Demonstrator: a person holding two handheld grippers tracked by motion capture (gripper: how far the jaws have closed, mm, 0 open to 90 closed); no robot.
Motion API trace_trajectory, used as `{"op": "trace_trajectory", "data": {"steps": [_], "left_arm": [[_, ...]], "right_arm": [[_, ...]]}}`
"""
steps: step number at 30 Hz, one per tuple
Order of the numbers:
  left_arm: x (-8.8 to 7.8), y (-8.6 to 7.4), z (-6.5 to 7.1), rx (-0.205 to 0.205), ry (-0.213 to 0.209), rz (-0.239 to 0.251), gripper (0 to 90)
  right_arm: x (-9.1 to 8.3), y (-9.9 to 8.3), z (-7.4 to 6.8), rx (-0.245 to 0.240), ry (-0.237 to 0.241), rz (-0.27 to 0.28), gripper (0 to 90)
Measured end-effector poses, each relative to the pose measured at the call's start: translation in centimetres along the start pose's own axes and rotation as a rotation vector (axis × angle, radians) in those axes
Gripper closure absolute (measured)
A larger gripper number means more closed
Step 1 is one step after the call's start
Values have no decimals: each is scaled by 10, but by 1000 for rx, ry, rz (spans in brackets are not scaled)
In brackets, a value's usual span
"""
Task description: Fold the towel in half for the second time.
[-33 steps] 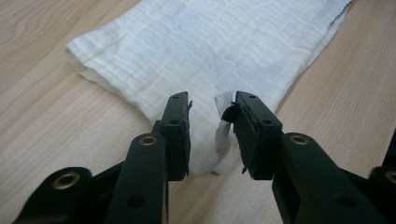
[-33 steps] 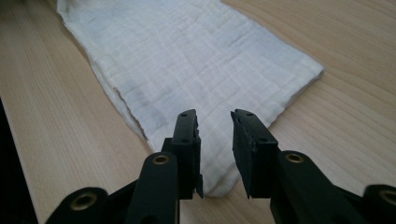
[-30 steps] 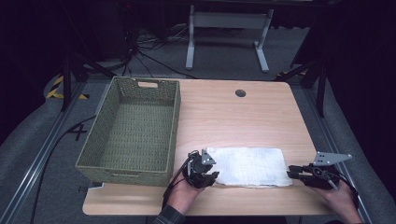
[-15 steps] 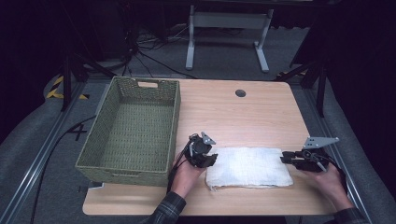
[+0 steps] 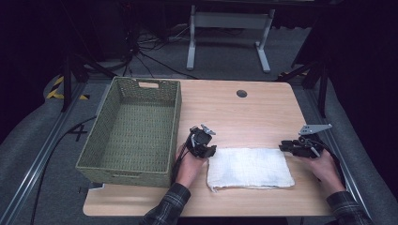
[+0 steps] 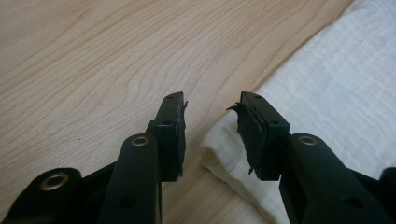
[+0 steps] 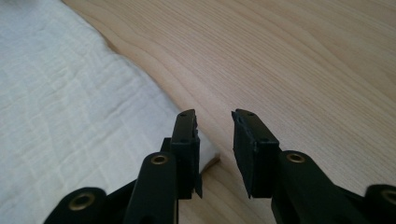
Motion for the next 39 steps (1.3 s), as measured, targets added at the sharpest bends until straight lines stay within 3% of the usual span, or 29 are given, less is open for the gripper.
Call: {"op": "trace_trajectory", "data": {"steps": [5, 9, 12, 16, 19, 22, 28, 33, 39], "left_arm": [[3, -4, -2, -11, 5, -25, 622], [5, -8, -3, -23, -1, -41, 644], [4, -8, -4, -7, 3, -43, 700], [4, -8, -3, -1, -30, -53, 830], [5, -8, -3, 8, -33, -54, 854], [4, -5, -3, -2, -22, -31, 866], [-2, 9, -3, -27, -32, 41, 866], [-6, 15, -5, -27, -36, 66, 866], [-14, 14, 2, -9, -48, 91, 866]], "right_arm": [[12, -3, 0, -5, 24, -40, 711], [14, -5, -1, -14, 29, -52, 774], [14, -6, -2, -10, 44, -48, 833], [14, -6, -4, -20, 45, -48, 870], [14, -6, -4, -23, 39, -48, 877], [13, -4, -4, -47, -5, -51, 882], [9, 4, 13, -16, -42, -17, 883], [3, 12, 20, -5, -54, 24, 883], [-5, 11, 16, -11, -48, 42, 882]]}}
Point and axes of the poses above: each handheld gripper's, and its own axes: x roughly forward along the jaws, y roughly out of its top, z roughly to its right, the point moved 5 cm from there along x, roughly forward along the jaws, and after that the axes turned 8 degrees about -y, right-handed, at the moved point
